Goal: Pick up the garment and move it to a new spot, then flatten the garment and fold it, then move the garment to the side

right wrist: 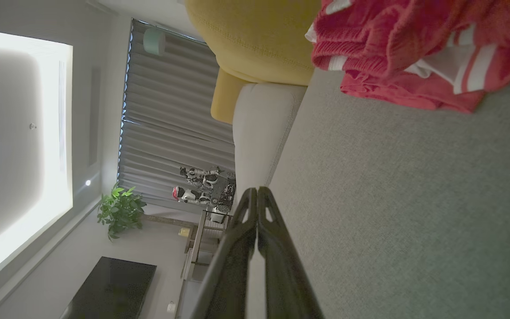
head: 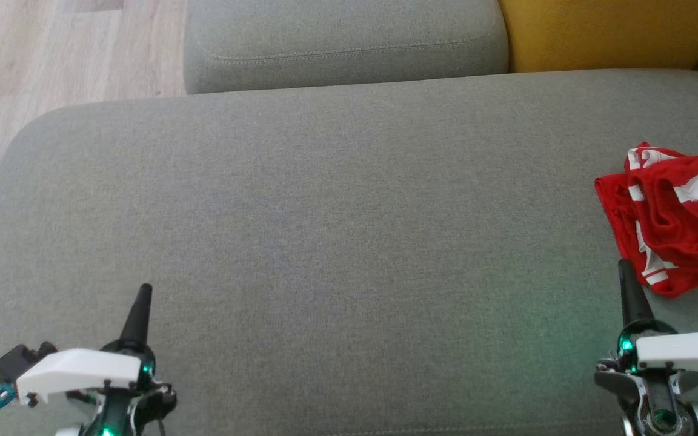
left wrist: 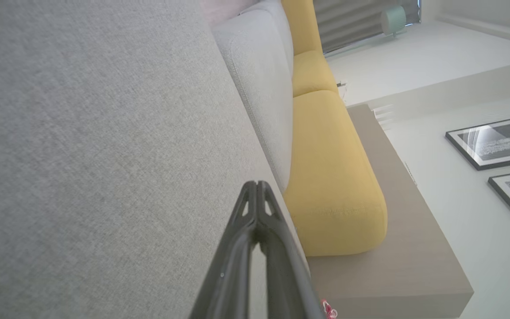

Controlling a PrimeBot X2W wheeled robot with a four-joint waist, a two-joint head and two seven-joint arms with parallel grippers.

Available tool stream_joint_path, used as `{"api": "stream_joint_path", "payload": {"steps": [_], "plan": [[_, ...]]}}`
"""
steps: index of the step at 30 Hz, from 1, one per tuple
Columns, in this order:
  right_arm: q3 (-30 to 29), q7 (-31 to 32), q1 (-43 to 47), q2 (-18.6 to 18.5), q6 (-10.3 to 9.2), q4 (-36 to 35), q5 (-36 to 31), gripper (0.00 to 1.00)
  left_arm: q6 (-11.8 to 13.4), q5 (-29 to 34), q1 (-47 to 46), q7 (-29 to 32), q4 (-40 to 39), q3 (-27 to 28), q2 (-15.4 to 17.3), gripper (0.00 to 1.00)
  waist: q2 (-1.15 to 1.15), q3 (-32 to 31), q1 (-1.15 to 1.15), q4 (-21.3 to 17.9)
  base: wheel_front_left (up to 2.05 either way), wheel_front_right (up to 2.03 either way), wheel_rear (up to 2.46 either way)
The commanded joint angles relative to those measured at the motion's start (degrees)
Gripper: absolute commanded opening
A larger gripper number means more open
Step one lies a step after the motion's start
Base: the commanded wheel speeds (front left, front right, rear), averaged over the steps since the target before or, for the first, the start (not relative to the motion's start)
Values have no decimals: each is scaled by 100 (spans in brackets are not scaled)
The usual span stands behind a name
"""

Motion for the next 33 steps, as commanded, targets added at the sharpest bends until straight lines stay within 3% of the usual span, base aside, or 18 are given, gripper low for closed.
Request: {"api": "stream_joint_path", "payload": {"steps": [1, 27, 33], "plan": [[52, 22, -333, -110, -4, -144, 197, 0, -76, -155, -366, 36, -150, 258, 21, 0, 0, 0, 0, 1, 0, 0, 0], [-121, 146, -581, -103, -5, 152, 1941, 0, -529, -1696, -554, 446, -7, 860, -223, 0, 0, -12, 0, 28, 0, 0, 0], [-137, 159, -585, -93, -5, 155, 1944, 0, -533, -1700, -557, 459, -6, 877, -233, 0, 0, -12, 0, 29, 0, 0, 0]]}}
